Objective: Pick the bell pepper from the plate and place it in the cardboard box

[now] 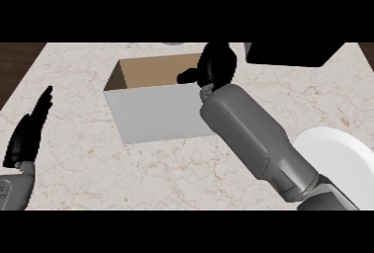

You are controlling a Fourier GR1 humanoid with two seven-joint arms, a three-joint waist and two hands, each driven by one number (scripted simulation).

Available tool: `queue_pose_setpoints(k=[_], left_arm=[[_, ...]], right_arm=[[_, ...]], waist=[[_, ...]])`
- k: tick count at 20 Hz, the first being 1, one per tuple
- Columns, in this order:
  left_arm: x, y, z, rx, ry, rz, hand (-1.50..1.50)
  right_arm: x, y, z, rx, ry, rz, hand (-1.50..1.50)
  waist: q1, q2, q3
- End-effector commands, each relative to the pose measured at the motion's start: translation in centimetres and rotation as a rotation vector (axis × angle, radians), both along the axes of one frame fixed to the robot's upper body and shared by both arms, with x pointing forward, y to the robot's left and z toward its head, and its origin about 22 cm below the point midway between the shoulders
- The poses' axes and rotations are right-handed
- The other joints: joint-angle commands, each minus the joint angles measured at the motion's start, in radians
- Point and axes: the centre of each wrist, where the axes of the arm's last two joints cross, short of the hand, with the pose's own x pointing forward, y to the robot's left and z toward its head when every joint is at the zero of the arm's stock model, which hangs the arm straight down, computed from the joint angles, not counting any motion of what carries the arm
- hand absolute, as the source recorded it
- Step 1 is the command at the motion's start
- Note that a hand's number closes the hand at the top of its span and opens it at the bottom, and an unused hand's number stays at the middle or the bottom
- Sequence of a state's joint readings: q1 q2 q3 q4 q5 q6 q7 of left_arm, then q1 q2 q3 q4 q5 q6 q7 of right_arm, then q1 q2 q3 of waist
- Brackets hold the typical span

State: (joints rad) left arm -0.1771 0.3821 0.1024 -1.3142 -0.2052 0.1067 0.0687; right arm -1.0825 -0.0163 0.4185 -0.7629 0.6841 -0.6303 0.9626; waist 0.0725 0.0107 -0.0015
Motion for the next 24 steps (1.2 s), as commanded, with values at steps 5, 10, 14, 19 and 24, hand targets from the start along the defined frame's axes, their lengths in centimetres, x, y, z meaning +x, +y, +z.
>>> queue_pose_setpoints(k=[5,10,14,19,24], left_arm=[[0.3,-0.7,-0.8,0.0,0.001,0.027,0.0],[-1.0,0.3,-0.9,-0.006,0.022,0.045,0.0],[-2.9,1.5,-0.5,0.005,0.033,0.072,0.0],[-4.1,2.0,-2.6,0.007,0.044,0.105,0.0],[-4.3,4.1,-1.4,0.005,0.04,0.139,0.0]], right_arm=[[0.0,1.1,-0.6,0.103,-0.261,-0.04,-1.5],[-0.4,0.6,0.1,0.256,-0.39,-0.094,-1.5],[-1.6,-1.4,0.1,0.31,-0.431,-0.087,-1.5],[-4.5,-4.9,0.6,0.324,-0.441,-0.1,-1.5],[-9.5,-9.0,-0.6,0.31,-0.413,-0.143,-1.5]], waist=[[-0.025,0.001,0.001],[-0.053,-0.01,0.002],[-0.075,-0.018,0.002],[-0.113,-0.03,0.001],[-0.131,-0.034,0.001]])
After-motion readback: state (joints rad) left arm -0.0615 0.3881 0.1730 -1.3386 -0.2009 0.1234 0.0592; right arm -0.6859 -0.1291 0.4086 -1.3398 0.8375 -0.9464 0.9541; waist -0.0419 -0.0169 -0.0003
